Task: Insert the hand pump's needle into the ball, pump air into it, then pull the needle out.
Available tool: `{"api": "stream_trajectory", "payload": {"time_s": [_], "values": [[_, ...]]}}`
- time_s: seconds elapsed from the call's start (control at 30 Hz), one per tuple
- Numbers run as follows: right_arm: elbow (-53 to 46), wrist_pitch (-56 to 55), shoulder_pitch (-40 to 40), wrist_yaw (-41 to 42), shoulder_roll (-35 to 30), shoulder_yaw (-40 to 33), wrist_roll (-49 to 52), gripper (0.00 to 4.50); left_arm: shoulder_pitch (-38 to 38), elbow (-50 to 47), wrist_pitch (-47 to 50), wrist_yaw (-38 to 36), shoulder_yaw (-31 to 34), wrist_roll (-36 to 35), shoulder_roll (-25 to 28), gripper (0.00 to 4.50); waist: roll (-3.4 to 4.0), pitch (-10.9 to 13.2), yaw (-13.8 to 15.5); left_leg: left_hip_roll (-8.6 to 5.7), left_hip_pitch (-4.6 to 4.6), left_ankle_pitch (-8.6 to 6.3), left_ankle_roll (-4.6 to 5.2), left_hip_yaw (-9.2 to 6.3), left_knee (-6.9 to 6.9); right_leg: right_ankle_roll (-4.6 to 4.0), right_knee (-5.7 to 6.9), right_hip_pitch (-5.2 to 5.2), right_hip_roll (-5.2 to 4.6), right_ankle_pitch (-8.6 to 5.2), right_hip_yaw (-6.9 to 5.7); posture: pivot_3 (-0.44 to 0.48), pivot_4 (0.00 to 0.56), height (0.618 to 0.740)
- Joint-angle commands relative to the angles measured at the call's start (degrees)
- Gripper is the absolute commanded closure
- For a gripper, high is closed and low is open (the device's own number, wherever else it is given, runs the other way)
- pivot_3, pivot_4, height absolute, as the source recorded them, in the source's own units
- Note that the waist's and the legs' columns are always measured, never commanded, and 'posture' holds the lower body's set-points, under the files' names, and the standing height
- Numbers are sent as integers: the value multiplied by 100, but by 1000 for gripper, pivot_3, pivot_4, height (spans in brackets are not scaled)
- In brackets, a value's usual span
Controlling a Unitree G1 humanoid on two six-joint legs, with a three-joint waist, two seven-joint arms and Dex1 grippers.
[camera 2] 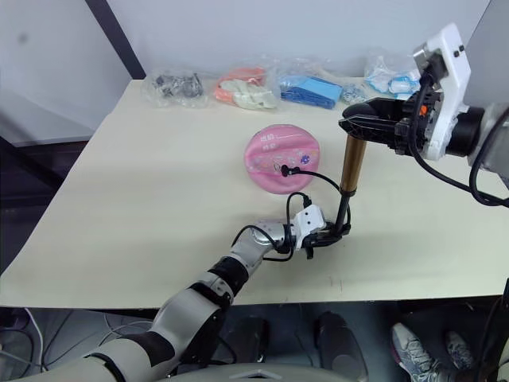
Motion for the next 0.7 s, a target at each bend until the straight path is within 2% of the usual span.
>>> {"api": "stream_trajectory", "payload": {"time_s": [0.03,0.13,0.3,0.57,0.7], "values": [[-349,-382,756,-31,151,132,-513,2548,146,244,136,-40,-153,238,85,3483,-1,-1,15,-1,1,0,0,2,0,0,1,0,0,0,1,0,150,740],[-408,-655,1195,-40,411,280,-720,2548,147,234,138,-46,-149,235,88,3483,-1,-4,2,0,12,0,0,10,0,1,6,4,1,0,8,0,150,740],[-389,-1553,2157,336,693,1175,-1805,2548,177,179,153,-72,-151,225,117,3483,-19,-29,-8,9,22,0,0,2,0,17,5,13,14,-11,2,0,150,740],[342,-2405,2797,667,1335,2099,-2958,2553,160,150,198,-54,-152,217,104,3483,-43,-47,-86,10,95,-1,0,7,-21,22,-11,80,13,-17,5,0,150,740],[303,-2503,2995,790,1441,2162,-3161,2553,187,91,219,-52,-150,204,103,3483,-50,-60,-114,12,140,-1,-1,4,-45,28,-29,123,13,-25,3,0,150,740]]}}
